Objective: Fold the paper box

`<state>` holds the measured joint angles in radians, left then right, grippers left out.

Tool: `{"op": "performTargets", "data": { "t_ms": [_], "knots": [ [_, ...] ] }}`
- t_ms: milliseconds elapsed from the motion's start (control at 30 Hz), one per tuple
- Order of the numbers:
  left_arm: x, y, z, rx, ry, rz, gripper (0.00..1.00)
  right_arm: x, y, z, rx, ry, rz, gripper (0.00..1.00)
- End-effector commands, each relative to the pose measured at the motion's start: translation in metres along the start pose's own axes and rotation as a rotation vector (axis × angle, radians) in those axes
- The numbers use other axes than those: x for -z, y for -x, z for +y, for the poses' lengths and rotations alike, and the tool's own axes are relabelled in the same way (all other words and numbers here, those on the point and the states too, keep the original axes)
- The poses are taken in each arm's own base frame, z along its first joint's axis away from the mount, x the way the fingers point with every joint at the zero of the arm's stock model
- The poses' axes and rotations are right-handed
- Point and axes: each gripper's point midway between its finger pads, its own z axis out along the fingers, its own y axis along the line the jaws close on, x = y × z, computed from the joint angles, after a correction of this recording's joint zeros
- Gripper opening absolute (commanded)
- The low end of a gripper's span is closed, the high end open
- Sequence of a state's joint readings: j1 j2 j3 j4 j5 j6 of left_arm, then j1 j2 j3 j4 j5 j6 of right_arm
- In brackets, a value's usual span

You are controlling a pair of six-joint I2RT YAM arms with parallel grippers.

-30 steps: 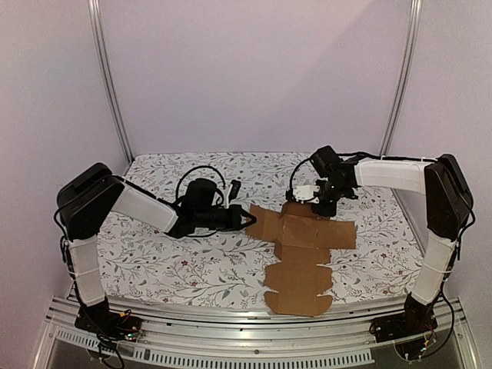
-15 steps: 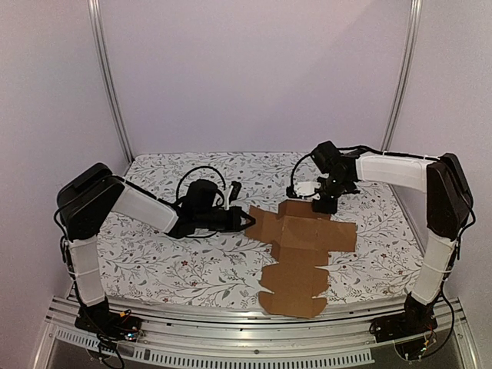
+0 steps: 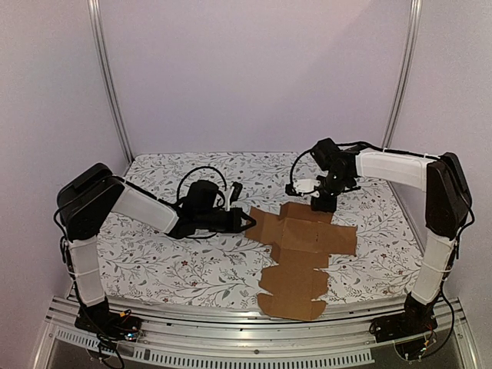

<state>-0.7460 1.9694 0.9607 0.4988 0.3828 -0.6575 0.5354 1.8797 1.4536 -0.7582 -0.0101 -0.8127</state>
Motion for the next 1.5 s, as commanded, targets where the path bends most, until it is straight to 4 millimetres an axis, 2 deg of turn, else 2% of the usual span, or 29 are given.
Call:
{"op": "performTargets", "data": {
  "t_ms": [0, 167, 233, 300, 367, 467, 533, 633, 733, 867, 967, 1133, 1400, 1467],
  "knots": [
    [0.006, 0.01, -0.012, -0.039, 0.0, -0.03, 0.0, -0.007, -0.008, 0.008, -0.009, 0.051, 0.036, 0.1],
    [0.007, 0.009, -0.009, -0.039, 0.015, -0.033, 0.0, -0.008, -0.012, 0.006, -0.012, 0.048, 0.053, 0.08],
    [0.007, 0.009, -0.008, -0.04, 0.018, -0.036, 0.0, -0.007, -0.012, 0.006, -0.011, 0.051, 0.056, 0.0],
    [0.008, 0.011, -0.009, -0.043, 0.019, -0.041, 0.0, -0.006, -0.01, 0.004, -0.011, 0.045, 0.052, 0.0],
    [0.01, 0.013, -0.009, -0.052, 0.027, -0.056, 0.13, -0.003, -0.007, -0.003, -0.013, 0.017, 0.05, 0.0],
    [0.022, 0.02, -0.011, -0.085, 0.038, -0.103, 0.35, 0.005, 0.001, -0.03, -0.027, -0.101, 0.036, 0.0],
    [0.034, 0.026, -0.011, -0.118, 0.065, -0.136, 0.44, 0.016, 0.011, -0.051, -0.022, -0.213, 0.006, 0.0],
    [0.052, 0.035, -0.006, -0.13, 0.104, -0.175, 0.53, 0.028, 0.024, -0.073, 0.024, -0.38, -0.023, 0.0],
    [0.07, 0.039, 0.004, -0.133, 0.154, -0.203, 0.55, 0.04, 0.045, -0.092, 0.085, -0.587, -0.068, 0.0],
    [0.092, 0.041, 0.026, -0.114, 0.24, -0.246, 0.56, 0.05, 0.067, -0.102, 0.155, -0.793, -0.109, 0.0],
    [0.105, 0.042, 0.044, -0.071, 0.304, -0.276, 0.56, 0.055, 0.084, -0.093, 0.185, -0.924, -0.172, 0.0],
    [0.114, 0.038, 0.069, -0.018, 0.378, -0.28, 0.56, 0.061, 0.102, -0.06, 0.305, -1.073, -0.238, 0.0],
    [0.108, 0.03, 0.087, -0.014, 0.412, -0.262, 0.56, 0.049, 0.095, 0.009, 0.42, -1.124, -0.288, 0.0],
    [0.105, 0.026, 0.089, -0.02, 0.402, -0.246, 0.56, 0.041, 0.09, 0.027, 0.466, -1.123, -0.285, 0.0]
  ]
}}
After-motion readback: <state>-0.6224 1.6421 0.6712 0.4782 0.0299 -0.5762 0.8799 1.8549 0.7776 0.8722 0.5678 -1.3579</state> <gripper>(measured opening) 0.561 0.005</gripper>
